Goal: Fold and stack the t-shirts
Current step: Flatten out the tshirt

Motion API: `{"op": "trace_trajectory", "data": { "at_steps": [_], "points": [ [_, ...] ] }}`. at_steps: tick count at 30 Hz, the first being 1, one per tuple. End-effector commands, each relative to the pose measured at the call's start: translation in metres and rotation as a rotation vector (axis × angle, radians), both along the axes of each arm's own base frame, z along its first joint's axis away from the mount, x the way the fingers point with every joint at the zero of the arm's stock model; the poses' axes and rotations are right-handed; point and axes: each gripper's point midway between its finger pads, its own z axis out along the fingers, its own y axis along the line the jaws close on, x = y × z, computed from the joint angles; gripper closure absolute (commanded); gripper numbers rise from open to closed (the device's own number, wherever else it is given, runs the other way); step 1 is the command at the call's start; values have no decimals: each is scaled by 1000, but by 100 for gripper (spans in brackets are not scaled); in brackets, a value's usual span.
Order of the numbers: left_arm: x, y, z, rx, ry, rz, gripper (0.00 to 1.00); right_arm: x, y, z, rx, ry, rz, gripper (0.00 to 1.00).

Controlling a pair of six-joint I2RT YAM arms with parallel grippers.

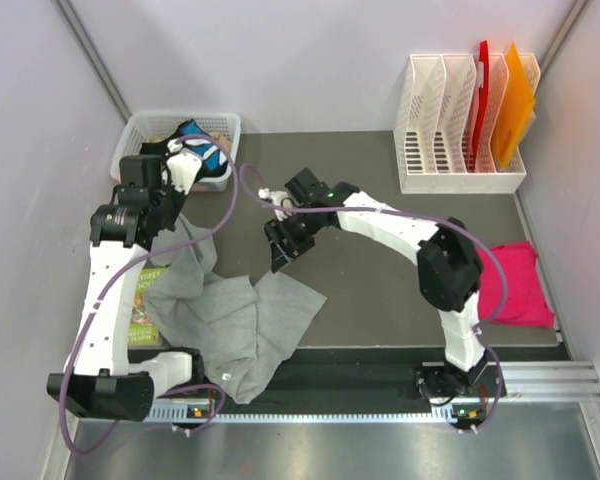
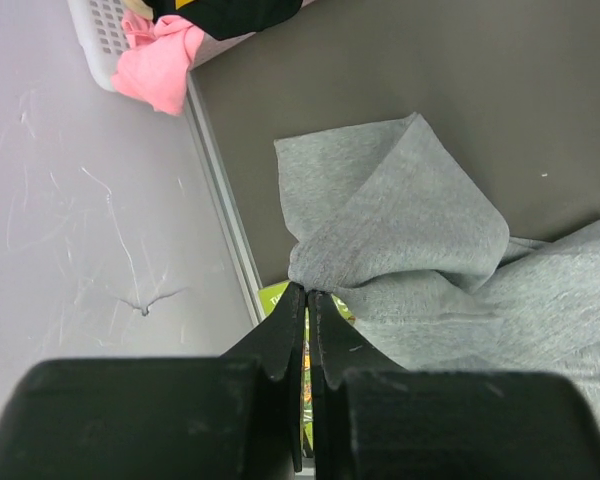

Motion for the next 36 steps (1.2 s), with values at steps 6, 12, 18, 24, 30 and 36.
{"op": "trace_trajectory", "data": {
  "at_steps": [6,12,18,24,30,36],
  "points": [
    [30,5,-2,22,-55,27,100,-34,56,15,163,54,195,40],
    [35,3,-18,15,-12,17,100,-53,90,0,184,74,246,43],
    [38,2,-18,4,-23,27,100,-64,113,-23,201,108,245,44],
    [35,8,-15,10,-35,69,100,-60,114,-42,181,99,221,49],
    [30,19,-3,9,-78,157,100,-56,90,-48,143,46,217,47],
    [12,19,-13,-22,-44,197,100,-50,71,-55,122,36,187,48]
  ]
}}
